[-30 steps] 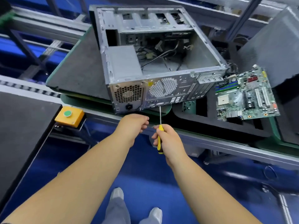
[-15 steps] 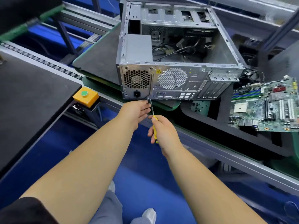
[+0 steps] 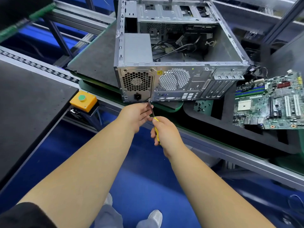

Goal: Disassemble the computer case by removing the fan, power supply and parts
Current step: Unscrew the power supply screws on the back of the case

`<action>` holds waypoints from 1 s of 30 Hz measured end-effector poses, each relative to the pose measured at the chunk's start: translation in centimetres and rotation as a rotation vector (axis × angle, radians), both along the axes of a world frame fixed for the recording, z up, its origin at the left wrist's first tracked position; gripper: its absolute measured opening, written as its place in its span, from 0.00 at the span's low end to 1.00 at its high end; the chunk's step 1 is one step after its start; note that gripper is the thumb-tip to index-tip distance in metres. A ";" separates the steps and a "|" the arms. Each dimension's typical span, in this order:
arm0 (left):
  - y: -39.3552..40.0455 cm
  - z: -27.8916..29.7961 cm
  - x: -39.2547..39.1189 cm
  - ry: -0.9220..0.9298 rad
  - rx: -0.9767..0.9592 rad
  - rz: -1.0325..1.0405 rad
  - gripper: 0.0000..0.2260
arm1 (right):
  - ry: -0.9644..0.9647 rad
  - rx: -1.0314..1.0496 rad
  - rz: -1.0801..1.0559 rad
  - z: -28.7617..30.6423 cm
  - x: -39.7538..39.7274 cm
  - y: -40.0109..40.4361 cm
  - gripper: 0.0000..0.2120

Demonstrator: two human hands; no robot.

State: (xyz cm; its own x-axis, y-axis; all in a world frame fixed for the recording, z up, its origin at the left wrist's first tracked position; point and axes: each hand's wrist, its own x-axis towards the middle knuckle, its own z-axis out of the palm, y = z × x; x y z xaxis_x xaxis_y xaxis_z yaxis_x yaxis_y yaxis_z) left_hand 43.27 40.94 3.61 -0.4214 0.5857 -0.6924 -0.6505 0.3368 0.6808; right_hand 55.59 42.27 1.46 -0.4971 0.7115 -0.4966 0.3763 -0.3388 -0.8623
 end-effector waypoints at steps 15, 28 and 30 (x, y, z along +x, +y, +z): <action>0.3 -0.5 -0.7 0.047 -0.016 -0.078 0.05 | 0.161 -0.338 -0.180 0.0 -0.1 0.7 0.16; 0.3 -1.2 -1.1 0.086 0.018 -0.120 0.05 | 0.434 -0.699 -0.201 -0.2 -0.8 0.1 0.19; 0.3 -1.4 -1.1 0.083 0.027 -0.123 0.06 | 0.358 -0.624 -0.197 -0.2 -0.9 0.0 0.19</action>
State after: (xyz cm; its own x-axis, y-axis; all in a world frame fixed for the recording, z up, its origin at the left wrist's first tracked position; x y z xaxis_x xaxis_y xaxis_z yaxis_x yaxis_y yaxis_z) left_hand 42.19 41.24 2.17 -0.4006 0.6543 -0.6415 -0.5462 0.3916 0.7405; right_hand 54.65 42.32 1.22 -0.5963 0.4429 -0.6695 -0.0096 -0.8379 -0.5457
